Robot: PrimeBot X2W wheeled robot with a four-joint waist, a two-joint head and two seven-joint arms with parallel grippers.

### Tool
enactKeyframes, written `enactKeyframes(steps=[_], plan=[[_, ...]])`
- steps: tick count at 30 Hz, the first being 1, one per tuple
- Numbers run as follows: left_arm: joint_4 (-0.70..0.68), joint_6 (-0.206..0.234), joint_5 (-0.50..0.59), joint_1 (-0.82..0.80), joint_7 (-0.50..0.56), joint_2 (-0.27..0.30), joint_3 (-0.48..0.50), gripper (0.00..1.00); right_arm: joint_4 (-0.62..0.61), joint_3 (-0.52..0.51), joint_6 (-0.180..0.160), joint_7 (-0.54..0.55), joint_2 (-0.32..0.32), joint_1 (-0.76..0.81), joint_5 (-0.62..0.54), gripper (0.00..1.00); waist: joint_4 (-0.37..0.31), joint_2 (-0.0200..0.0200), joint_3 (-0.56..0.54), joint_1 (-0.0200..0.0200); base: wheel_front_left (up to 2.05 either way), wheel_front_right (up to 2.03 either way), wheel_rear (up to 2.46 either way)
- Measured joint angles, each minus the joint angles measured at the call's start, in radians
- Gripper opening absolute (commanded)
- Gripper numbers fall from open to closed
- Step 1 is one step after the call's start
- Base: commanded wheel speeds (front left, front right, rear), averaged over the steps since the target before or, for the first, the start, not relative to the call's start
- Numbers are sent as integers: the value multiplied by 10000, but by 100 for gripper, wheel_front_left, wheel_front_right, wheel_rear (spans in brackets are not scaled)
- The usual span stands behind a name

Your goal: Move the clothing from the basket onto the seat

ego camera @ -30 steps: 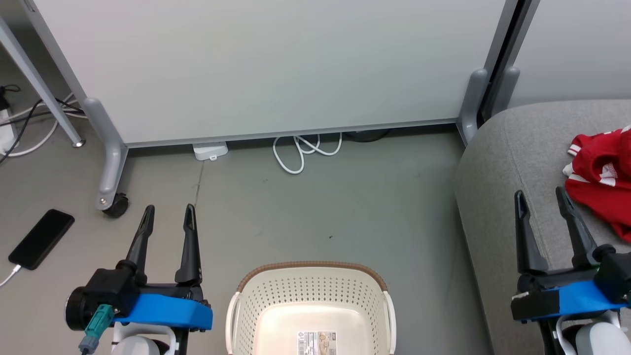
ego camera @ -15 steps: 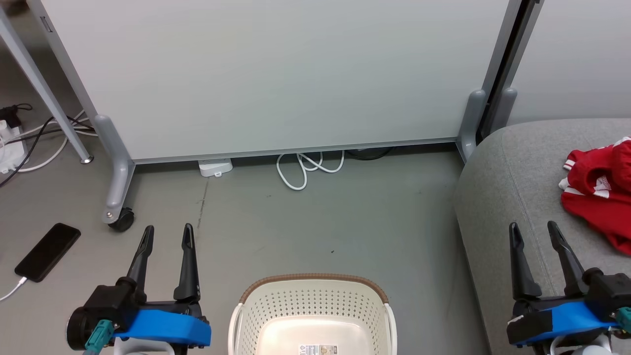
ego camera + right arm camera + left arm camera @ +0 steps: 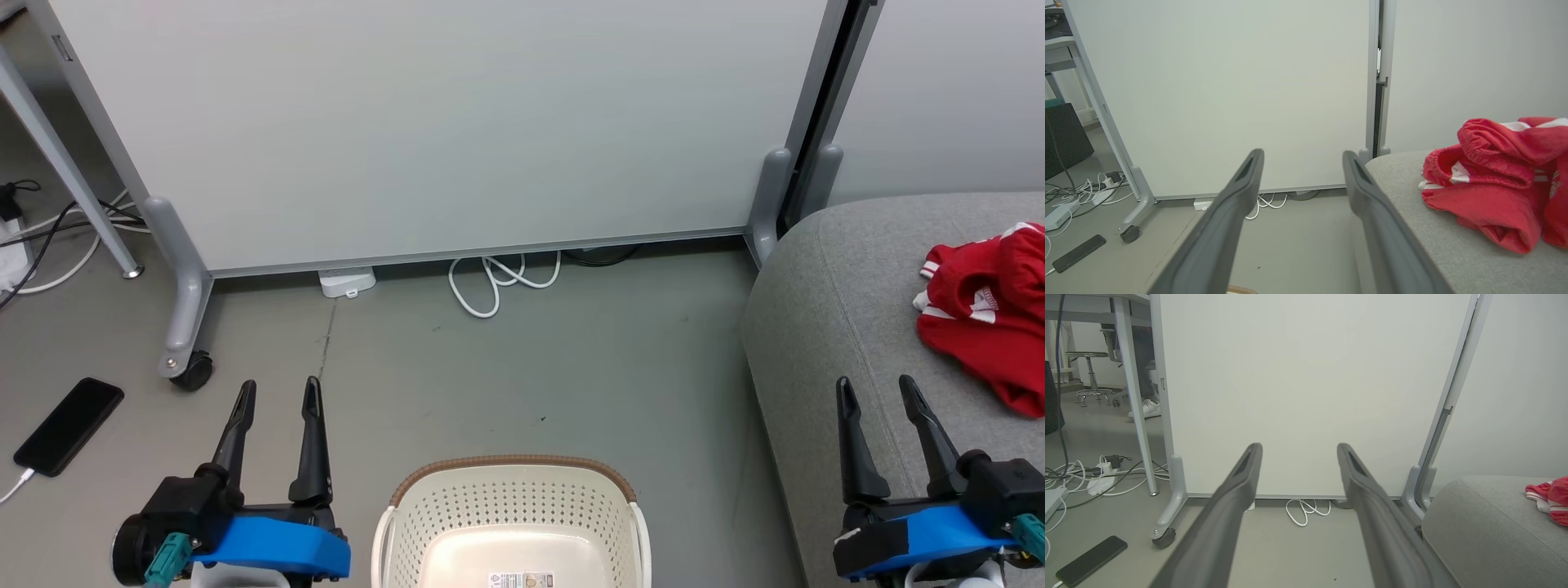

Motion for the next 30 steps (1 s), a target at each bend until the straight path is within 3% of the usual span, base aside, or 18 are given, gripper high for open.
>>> enactKeyframes(steps=[3, 4, 9, 30], plan=[[36, -2, 17, -1, 0, -12, -15, 100, -2, -8, 0, 0, 12, -6, 2, 100, -5, 0, 12, 0, 0, 0, 0], [98, 2, 10, 20, 10, -23, -21, 0, 59, -4, 0, 2, 15, 3, 4, 0, -6, 0, 12, 0, 0, 0, 0], [543, 4, -90, 414, 86, -115, -25, 0, 525, -6, 0, 86, 71, 193, 102, 0, -12, 0, 15, 1, 0, 0, 0], [495, 4, -3747, 313, 1070, -125, 359, 0, 514, -54, 0, 1053, 107, 156, 3939, 0, -92, 0, 51, 1, 0, 0, 0]])
